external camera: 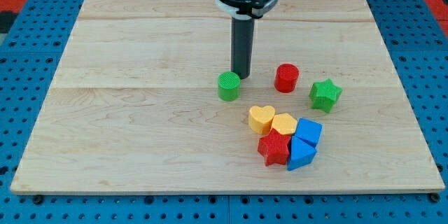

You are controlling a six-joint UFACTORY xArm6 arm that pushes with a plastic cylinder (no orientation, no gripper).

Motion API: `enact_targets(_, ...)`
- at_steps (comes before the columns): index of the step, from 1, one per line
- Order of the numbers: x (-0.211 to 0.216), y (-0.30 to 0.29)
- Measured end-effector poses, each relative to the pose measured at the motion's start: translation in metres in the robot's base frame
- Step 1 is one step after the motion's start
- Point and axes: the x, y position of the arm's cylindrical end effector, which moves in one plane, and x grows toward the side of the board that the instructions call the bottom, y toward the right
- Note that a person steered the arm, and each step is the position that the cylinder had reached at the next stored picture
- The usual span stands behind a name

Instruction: Push the green circle a bit up

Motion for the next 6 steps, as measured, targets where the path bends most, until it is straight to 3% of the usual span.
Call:
enact_targets(2,0.016,0.055)
enact_targets(4,0.060,0.021)
enact_targets(6,0.045,-0.029)
